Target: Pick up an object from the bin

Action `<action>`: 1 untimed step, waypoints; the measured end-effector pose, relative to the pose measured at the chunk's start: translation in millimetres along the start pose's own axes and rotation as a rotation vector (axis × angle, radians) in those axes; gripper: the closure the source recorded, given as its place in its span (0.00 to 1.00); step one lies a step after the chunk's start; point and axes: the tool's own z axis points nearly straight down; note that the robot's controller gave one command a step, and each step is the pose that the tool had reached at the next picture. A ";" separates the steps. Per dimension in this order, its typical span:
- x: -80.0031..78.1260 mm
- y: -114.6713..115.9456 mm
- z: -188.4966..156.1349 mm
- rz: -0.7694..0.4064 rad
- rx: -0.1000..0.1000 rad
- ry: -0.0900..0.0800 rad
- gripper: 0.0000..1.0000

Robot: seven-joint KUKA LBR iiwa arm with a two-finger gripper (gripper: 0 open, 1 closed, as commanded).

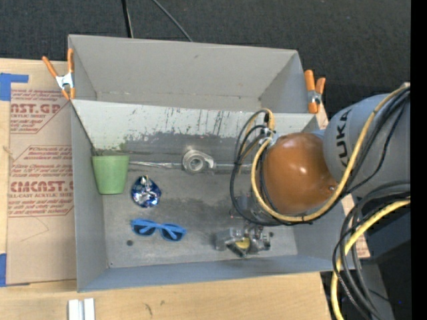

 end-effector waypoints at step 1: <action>0.6 -15.2 -163.7 -0.048 0.008 0.000 1.00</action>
Offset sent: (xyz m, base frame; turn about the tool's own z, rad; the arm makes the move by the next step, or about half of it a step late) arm 0.0136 -0.0049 0.1605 -0.0501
